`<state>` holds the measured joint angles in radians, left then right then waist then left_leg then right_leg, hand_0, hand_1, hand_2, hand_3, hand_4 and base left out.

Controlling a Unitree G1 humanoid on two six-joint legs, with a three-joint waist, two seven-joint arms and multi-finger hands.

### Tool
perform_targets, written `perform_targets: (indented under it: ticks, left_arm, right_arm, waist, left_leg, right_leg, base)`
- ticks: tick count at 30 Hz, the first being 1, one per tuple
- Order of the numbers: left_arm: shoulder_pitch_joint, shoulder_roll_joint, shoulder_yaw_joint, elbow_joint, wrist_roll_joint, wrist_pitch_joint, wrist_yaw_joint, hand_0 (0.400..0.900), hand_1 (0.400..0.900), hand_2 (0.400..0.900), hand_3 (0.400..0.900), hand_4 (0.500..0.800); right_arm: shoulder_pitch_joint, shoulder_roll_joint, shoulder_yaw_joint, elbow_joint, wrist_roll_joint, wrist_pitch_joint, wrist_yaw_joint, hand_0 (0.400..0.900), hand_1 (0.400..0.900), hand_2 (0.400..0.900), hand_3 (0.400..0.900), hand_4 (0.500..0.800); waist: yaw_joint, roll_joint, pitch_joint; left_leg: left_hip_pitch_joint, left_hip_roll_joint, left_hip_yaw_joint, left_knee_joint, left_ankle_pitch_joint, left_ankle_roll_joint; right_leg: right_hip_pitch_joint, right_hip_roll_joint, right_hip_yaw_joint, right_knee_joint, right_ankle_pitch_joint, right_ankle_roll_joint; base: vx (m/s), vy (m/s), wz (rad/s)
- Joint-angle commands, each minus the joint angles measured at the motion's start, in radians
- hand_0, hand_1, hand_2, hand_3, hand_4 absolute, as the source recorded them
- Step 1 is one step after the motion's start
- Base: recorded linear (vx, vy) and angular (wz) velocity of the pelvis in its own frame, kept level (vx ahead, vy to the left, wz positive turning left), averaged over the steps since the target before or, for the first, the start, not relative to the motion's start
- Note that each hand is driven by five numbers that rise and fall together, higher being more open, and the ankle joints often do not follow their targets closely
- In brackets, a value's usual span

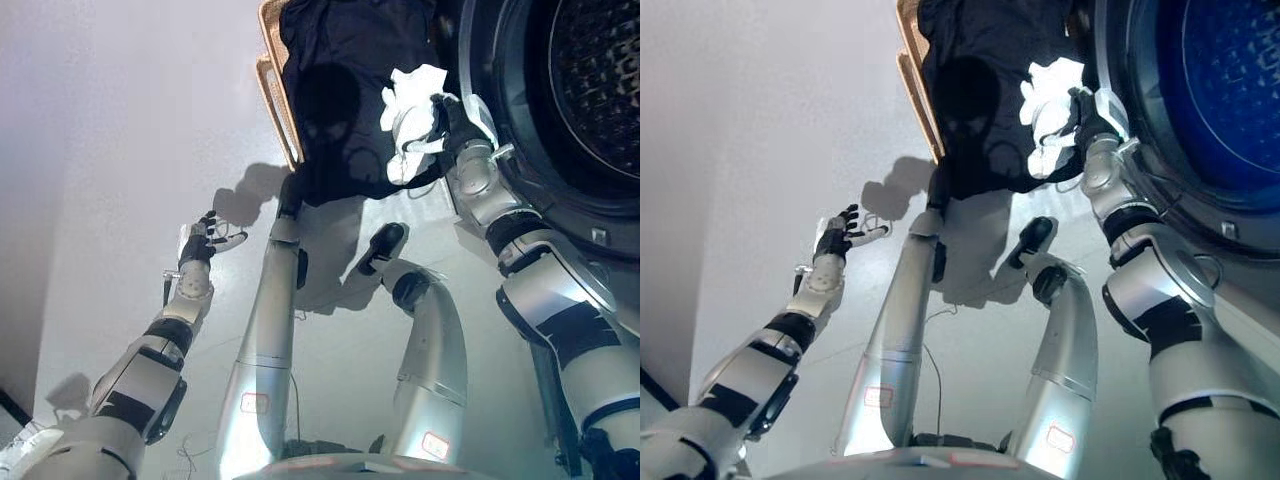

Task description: Put the clothes in the basket into the washing machine.

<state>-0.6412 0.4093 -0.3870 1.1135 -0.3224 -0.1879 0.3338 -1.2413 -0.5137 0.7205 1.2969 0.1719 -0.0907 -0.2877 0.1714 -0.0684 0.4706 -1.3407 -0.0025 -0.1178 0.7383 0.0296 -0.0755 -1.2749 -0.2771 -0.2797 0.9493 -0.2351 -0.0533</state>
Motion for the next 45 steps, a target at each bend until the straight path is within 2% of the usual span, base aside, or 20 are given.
perform_targets:
  ticks: [1, 2, 7, 8, 9, 10, 20, 27, 31, 36, 42, 45]
  left_arm:
    - [0.084, 0.003, 0.017, 0.052, -0.037, -0.033, 0.052, 0.900, 0.900, 0.900, 0.900, 0.800]
    - [0.085, -0.003, 0.019, 0.056, -0.038, -0.033, 0.058, 0.900, 0.900, 0.900, 0.900, 0.800]
    - [0.090, -0.006, 0.017, 0.062, -0.033, -0.030, 0.066, 0.900, 0.900, 0.900, 0.900, 0.800]
    - [0.087, -0.011, 0.011, 0.066, -0.027, -0.026, 0.070, 0.900, 0.900, 0.900, 0.900, 0.800]
    - [0.087, -0.011, 0.011, 0.066, -0.027, -0.026, 0.070, 0.900, 0.900, 0.900, 0.900, 0.800]
    - [0.087, -0.013, 0.009, 0.066, -0.026, -0.025, 0.072, 0.900, 0.900, 0.900, 0.900, 0.800]
    - [0.088, -0.036, -0.008, 0.063, -0.004, -0.028, 0.093, 0.900, 0.900, 0.900, 0.900, 0.800]
    - [0.108, -0.036, -0.005, 0.079, 0.004, -0.026, 0.095, 0.900, 0.900, 0.900, 0.900, 0.800]
    - [0.134, -0.035, -0.004, 0.098, 0.015, -0.020, 0.085, 0.900, 0.900, 0.900, 0.900, 0.800]
    - [0.189, -0.039, -0.005, 0.105, 0.030, -0.016, 0.068, 0.900, 0.900, 0.900, 0.900, 0.800]
    - [0.284, -0.056, 0.005, 0.098, 0.052, -0.019, 0.043, 0.900, 0.900, 0.900, 0.900, 0.800]
    - [0.315, -0.065, 0.001, 0.092, 0.053, -0.020, 0.037, 0.900, 0.900, 0.900, 0.900, 0.800]
  right_arm:
    - [-0.015, -0.067, 0.029, 0.032, -0.009, -0.038, -0.055, 0.900, 0.900, 0.900, 0.900, 0.800]
    - [-0.007, -0.060, 0.013, 0.046, 0.005, -0.039, -0.058, 0.900, 0.900, 0.900, 0.900, 0.800]
    - [-0.002, -0.044, 0.009, 0.033, 0.015, -0.041, -0.059, 0.900, 0.900, 0.900, 0.900, 0.800]
    - [0.001, -0.031, 0.005, 0.041, 0.013, -0.038, -0.062, 0.861, 0.861, 0.861, 0.861, 0.776]
    - [0.000, -0.030, 0.005, 0.041, 0.013, -0.038, -0.062, 0.571, 0.571, 0.571, 0.571, 0.602]
    - [-0.002, -0.028, 0.005, 0.048, 0.006, -0.036, -0.071, 0.400, 0.400, 0.400, 0.400, 0.500]
    - [0.035, 0.000, -0.045, 0.077, -0.013, -0.032, -0.107, 0.400, 0.400, 0.400, 0.400, 0.500]
    - [0.084, 0.005, -0.100, 0.087, 0.004, -0.027, -0.118, 0.400, 0.400, 0.400, 0.400, 0.500]
    - [0.124, 0.011, -0.171, 0.085, 0.060, -0.028, -0.114, 0.400, 0.400, 0.400, 0.400, 0.500]
    - [0.197, 0.042, -0.326, 0.078, 0.245, -0.054, -0.089, 0.400, 0.400, 0.400, 0.400, 0.500]
    - [0.274, 0.097, -0.588, 0.046, 0.633, -0.142, -0.068, 0.400, 0.400, 0.400, 0.400, 0.500]
    - [0.299, 0.122, -0.642, 0.034, 0.730, -0.165, -0.051, 0.400, 0.400, 0.400, 0.400, 0.500]
  waist:
    - [0.021, 0.018, -0.096]
    - [0.026, 0.026, -0.100]
    - [0.024, 0.018, -0.112]
    - [0.024, 0.016, -0.113]
    - [0.024, 0.016, -0.113]
    - [0.024, 0.016, -0.113]
    - [0.022, 0.026, -0.119]
    - [0.020, 0.034, -0.119]
    - [0.015, 0.035, -0.120]
    - [0.004, 0.044, -0.134]
    - [-0.017, 0.074, -0.166]
    - [-0.015, 0.091, -0.169]
  left_leg:
    - [-0.081, -0.022, 0.043, 0.022, -0.058, -0.002]
    - [-0.113, -0.033, 0.047, 0.053, -0.069, 0.004]
    - [-0.143, -0.034, 0.057, 0.077, -0.078, 0.010]
    - [-0.141, -0.038, 0.059, 0.066, -0.076, 0.010]
    - [-0.141, -0.038, 0.059, 0.065, -0.076, 0.010]
    - [-0.138, -0.041, 0.059, 0.058, -0.074, 0.010]
    - [-0.060, -0.046, 0.053, -0.042, -0.041, 0.015]
    - [0.052, -0.028, 0.055, -0.157, 0.002, 0.011]
    - [0.166, -0.010, 0.054, -0.251, 0.035, 0.010]
    - [0.323, 0.022, 0.049, -0.389, 0.080, 0.000]
    - [0.512, 0.045, 0.058, -0.536, 0.119, -0.007]
    - [0.558, 0.047, 0.062, -0.562, 0.128, -0.007]
  right_leg:
    - [-0.013, 0.039, 0.081, 0.023, -0.050, 0.013]
    - [-0.050, 0.036, 0.094, 0.042, -0.054, 0.012]
    - [-0.072, 0.023, 0.106, 0.059, -0.067, 0.012]
    - [-0.068, 0.021, 0.105, 0.054, -0.072, 0.011]
    - [-0.067, 0.021, 0.105, 0.054, -0.072, 0.011]
    - [-0.065, 0.020, 0.105, 0.051, -0.074, 0.011]
    - [0.005, 0.039, 0.087, -0.014, -0.060, 0.020]
    - [0.100, 0.059, 0.077, -0.088, -0.033, 0.039]
    - [0.206, 0.069, 0.068, -0.165, -0.014, 0.051]
    - [0.363, 0.085, 0.051, -0.316, 0.033, 0.072]
    - [0.545, 0.111, 0.053, -0.512, 0.095, 0.100]
    - [0.589, 0.114, 0.057, -0.554, 0.110, 0.104]
  base:
    - [-0.01, 0.064, -0.02]
    - [0.01, 0.052, 0.00]
    - [0.03, 0.031, 0.03]
    - [0.05, -0.011, 0.13]
    - [0.04, -0.018, 0.14]
    - [0.03, 0.008, 0.05]
    - [0.01, 0.002, 0.01]
    - [0.02, -0.002, -0.06]
    - [0.04, -0.025, -0.12]
    - [0.07, -0.035, -0.11]
    - [0.10, -0.011, -0.13]
    - [0.09, 0.013, -0.10]
